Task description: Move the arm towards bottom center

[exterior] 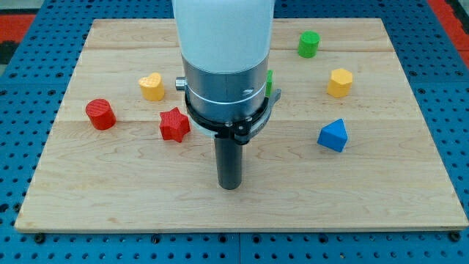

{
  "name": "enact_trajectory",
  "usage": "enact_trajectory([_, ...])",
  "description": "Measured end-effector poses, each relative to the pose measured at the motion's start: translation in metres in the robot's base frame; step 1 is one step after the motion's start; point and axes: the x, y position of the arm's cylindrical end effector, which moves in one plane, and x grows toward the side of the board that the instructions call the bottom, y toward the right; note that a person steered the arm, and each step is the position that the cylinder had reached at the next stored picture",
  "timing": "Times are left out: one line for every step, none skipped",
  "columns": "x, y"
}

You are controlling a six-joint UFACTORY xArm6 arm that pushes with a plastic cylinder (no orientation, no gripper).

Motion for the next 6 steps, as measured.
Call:
enact_trajectory([0.000, 0.000])
enact_trajectory([0.029, 0.000])
enact_trajectory([0.044, 0.000])
enact_trajectory([0.042, 0.000])
enact_trajectory([0.039, 0.000])
enact_trajectory([0.039, 0.000])
